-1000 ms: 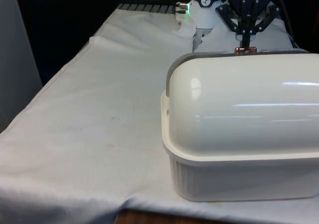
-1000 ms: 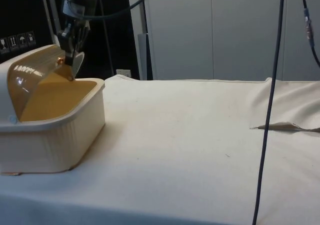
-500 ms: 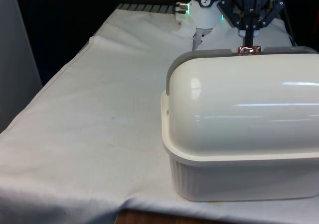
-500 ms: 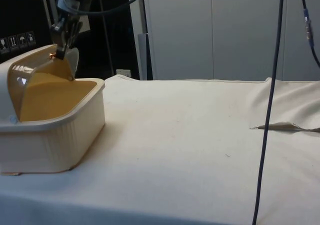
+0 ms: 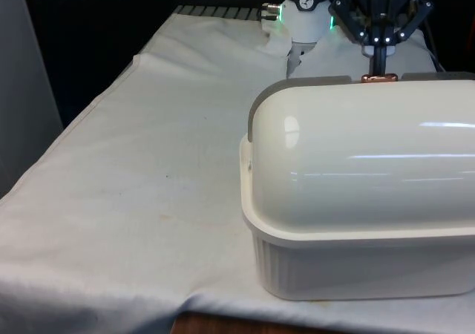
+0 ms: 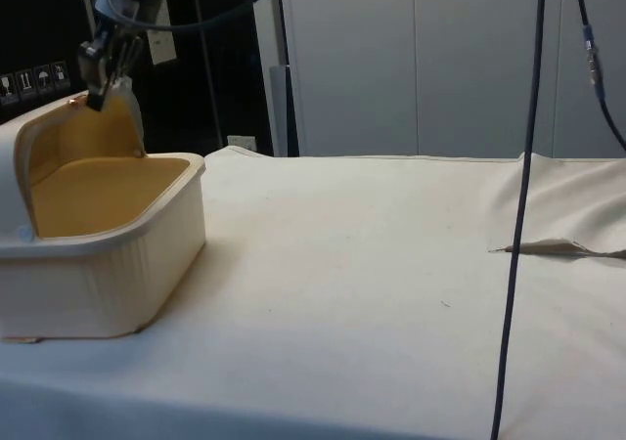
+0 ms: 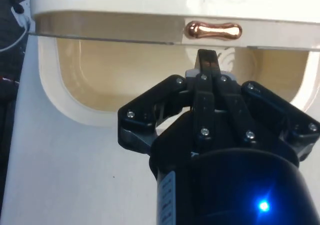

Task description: Open the lid, then close it.

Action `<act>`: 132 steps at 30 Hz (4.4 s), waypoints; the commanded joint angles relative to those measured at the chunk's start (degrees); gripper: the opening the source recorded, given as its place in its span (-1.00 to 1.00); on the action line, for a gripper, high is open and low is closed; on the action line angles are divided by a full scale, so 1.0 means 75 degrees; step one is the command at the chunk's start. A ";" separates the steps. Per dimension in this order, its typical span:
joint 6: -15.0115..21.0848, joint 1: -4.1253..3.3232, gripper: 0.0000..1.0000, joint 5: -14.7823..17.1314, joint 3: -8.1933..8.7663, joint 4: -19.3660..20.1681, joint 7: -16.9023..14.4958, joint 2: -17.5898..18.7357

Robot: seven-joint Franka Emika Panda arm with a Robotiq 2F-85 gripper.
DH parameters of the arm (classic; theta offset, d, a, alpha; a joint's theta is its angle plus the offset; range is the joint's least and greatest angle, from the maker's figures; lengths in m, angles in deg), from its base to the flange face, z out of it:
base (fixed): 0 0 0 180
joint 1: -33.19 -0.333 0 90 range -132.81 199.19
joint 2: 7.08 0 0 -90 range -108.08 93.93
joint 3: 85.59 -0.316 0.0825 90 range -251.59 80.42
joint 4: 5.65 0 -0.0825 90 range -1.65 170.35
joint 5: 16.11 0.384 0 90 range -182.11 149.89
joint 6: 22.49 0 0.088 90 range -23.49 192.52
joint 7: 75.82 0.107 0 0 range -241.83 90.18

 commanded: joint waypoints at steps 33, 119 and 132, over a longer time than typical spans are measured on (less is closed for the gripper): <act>-0.1085 0.0000 -0.99 0.0008 -0.0008 -0.0810 -0.0107 -0.0779; -0.1780 -0.0046 -0.30 -0.0199 0.0031 -0.2613 -0.0023 0.1115; -0.1963 -0.0023 -1.00 -0.0160 -0.0008 -0.2597 -0.0069 0.1192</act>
